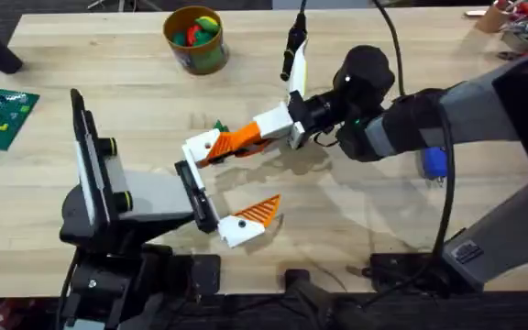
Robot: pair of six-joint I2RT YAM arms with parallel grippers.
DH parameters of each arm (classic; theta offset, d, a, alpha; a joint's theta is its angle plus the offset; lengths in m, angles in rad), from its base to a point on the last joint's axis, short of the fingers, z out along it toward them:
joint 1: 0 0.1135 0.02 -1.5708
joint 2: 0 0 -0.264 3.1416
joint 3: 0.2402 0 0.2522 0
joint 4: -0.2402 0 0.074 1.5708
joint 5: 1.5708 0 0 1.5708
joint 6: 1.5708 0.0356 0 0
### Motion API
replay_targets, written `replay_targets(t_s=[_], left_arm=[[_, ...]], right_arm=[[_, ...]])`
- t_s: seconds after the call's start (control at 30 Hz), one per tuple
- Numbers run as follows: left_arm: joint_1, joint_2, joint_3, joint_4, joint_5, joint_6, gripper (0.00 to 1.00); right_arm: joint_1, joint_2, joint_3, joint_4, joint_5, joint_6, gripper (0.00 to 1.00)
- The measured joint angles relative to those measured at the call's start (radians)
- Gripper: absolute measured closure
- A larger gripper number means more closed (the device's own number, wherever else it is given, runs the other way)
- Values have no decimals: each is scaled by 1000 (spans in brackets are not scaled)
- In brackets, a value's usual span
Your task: Pick up the gripper from the table and insert it into the empty holder that is missing its gripper. Then pick up a screw, insert it into the mounting hole, and use the screwdriver to tighten it. Finally, clean up the table by picking up the vegetable and placing it into the bucket.
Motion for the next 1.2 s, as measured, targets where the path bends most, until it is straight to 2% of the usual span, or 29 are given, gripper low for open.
replay_targets(t_s=[1.2], left_arm=[[0, 0, 0, 0, 1, -1, 15]], right_arm=[[0, 0, 1, 2, -2, 19, 985]])
